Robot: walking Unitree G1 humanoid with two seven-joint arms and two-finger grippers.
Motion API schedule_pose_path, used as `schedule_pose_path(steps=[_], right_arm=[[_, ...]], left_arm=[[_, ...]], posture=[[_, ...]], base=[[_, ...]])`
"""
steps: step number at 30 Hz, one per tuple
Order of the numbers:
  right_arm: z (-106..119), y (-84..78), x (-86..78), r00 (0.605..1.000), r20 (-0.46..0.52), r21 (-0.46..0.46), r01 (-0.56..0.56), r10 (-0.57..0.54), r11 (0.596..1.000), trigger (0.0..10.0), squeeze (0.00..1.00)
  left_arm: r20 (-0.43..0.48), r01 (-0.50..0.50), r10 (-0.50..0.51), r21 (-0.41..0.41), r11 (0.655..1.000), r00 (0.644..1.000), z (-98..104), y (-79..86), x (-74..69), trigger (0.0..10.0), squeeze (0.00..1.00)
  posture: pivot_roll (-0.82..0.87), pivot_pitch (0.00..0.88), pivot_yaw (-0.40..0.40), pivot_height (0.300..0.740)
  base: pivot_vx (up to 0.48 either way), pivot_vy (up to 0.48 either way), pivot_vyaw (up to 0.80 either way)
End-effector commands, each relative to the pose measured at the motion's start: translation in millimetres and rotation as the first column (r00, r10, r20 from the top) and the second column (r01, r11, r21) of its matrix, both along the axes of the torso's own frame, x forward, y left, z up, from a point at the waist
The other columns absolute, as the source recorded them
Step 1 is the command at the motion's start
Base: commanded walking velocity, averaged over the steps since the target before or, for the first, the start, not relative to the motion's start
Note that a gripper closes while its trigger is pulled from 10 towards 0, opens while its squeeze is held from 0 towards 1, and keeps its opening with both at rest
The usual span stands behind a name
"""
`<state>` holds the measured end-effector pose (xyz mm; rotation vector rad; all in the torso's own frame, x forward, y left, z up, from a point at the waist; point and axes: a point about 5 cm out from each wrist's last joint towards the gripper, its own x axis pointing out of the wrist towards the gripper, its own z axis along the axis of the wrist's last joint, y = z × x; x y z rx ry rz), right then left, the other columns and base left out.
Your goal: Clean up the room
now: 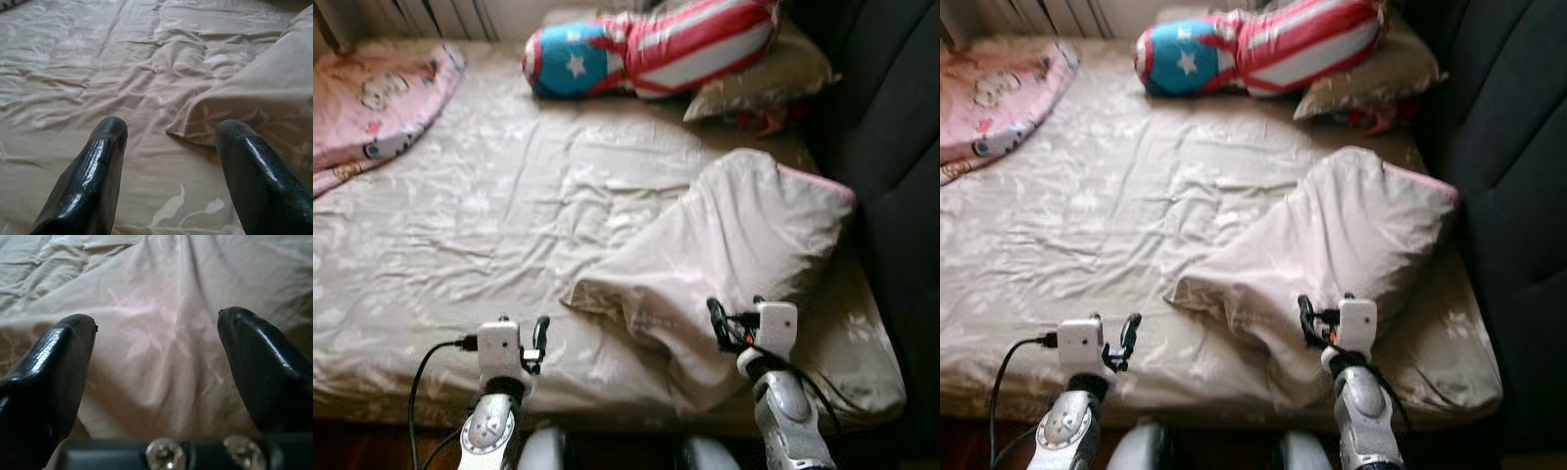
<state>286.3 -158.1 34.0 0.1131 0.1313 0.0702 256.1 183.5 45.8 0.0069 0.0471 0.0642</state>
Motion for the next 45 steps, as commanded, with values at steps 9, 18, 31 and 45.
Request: schedule_pose_path(steps=[9,18,31,45], right_arm=[[-4.7,2.8,0.5,1.000,-0.027,0.009,-0.011,0.011,1.000,10.0,0.00],[-7.3,3.3,5.6,0.998,-0.064,0.029,0.009,-0.007,1.000,10.0,0.00],[4.6,2.5,21.5,0.999,-0.036,0.032,0.020,-0.018,0.999,10.0,0.00],[3.7,3.7,22.5,0.999,-0.041,0.037,0.027,-0.025,0.999,10.0,0.00]], left_arm=[[-0.027,0.016,-0.016,-0.014,1.000,1.000,-3.5,-2.6,-2.2,10.0,0.00],[-0.032,0.025,-0.026,-0.018,1.000,0.999,-4.2,-4.1,-1.9,10.0,0.00],[-0.030,0.027,-0.028,-0.021,0.999,0.999,-4.4,-4.4,-2.5,10.0,0.00],[-0.026,0.030,-0.031,-0.023,0.999,0.999,-4.8,-5.3,-2.8,10.0,0.00]], posture=[[-0.05,0.192,-0.024,0.637],[-0.05,0.192,-0.021,0.637],[-0.04,0.192,-0.020,0.637],[-0.04,0.198,-0.021,0.637]], base=[[0.000,0.000,0.00],[0.000,0.000,0.00],[0.295,0.000,0.00],[0.191,0.000,0.00]])
